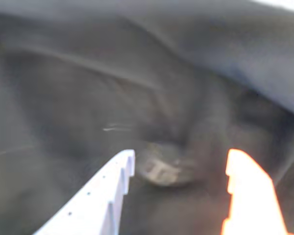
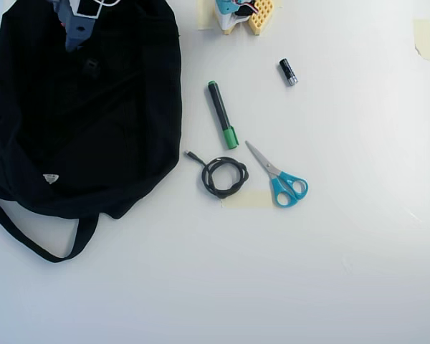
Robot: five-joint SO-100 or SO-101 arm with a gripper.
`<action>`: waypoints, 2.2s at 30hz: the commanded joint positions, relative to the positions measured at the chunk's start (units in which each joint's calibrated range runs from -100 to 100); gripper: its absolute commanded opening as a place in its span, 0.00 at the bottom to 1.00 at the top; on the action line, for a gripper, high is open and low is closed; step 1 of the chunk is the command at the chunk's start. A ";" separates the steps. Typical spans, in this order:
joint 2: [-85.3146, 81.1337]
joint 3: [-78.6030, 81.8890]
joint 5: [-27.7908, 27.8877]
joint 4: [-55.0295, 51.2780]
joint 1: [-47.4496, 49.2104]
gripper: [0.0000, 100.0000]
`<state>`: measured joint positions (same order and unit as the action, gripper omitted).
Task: Put the bike light into the black bag
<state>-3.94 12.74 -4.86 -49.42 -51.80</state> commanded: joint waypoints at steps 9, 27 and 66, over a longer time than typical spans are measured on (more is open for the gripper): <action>-28.26 -0.16 -3.53 -9.58 46.34 0.02; -59.29 42.97 -0.02 -8.63 53.82 0.02; -95.56 86.55 5.96 -23.62 53.37 0.02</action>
<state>-98.51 97.96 0.95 -69.94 1.18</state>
